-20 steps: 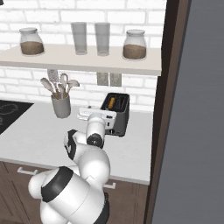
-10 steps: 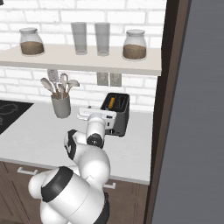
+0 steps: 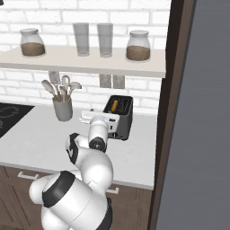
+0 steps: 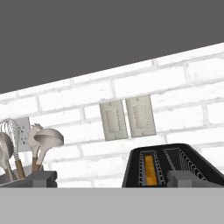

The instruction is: Start the toaster. Once the lever pops up, take the bread to the plate on the dining counter.

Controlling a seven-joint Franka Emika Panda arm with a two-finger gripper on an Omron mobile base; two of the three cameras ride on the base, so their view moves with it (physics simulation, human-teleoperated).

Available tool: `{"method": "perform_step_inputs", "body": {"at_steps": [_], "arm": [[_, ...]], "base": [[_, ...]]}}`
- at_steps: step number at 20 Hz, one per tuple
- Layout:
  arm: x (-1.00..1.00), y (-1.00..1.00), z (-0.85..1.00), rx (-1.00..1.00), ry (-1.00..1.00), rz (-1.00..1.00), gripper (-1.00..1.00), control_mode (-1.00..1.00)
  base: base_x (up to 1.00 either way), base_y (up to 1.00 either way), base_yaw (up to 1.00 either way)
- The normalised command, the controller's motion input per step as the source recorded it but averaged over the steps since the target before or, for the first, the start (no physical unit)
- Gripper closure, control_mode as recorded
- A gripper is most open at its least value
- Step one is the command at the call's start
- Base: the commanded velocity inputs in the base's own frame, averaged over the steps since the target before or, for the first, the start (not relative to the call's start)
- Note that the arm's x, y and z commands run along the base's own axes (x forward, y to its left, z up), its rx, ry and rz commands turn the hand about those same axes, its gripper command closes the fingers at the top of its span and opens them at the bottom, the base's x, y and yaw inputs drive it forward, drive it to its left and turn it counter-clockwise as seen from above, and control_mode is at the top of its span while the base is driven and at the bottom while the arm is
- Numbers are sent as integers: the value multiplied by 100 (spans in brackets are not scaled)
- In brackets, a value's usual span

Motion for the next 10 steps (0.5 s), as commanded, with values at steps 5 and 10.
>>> {"method": "perform_step_inputs", "body": {"at_steps": [5, 10], "arm": [[0, 0, 0, 0, 0, 0, -100, -100], [0, 0, 0, 0, 0, 0, -100, -100]], "base": [[0, 0, 0], [0, 0, 0]]}}
